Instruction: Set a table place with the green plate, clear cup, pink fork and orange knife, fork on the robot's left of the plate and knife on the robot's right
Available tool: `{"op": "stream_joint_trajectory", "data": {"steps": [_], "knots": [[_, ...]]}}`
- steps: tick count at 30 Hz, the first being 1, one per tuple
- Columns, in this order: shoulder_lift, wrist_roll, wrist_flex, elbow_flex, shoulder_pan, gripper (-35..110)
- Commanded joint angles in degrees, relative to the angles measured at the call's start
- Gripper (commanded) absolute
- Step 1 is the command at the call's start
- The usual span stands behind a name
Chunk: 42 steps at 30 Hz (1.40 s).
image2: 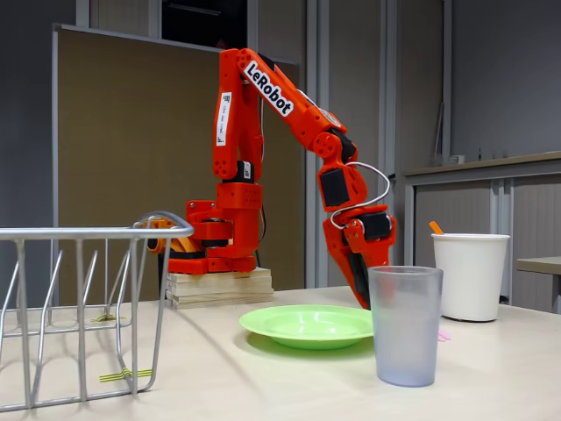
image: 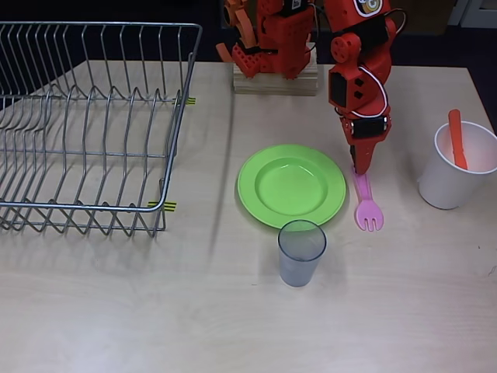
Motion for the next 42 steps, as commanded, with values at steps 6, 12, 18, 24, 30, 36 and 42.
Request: {"op": "stream_joint_trajectory", "data": {"steps": [6, 12, 18, 24, 30, 36, 42], "knots": [[6.6, -11.4, 3.6, -5.7, -0.4, 13], [11.7, -13.1, 12.7, -9.8, -3.7, 17], [17.2, -4.4, 23.8, -10.9, -10.7, 19], [18.4, 5.8, 29.2, -13.8, -16.7, 27], [15.6, 8.7, 30.2, -18.3, -18.5, 27], [13.7, 9.6, 31.3, -21.0, -19.5, 27], [11.4, 10.5, 31.6, -23.8, -20.2, 27]]}}
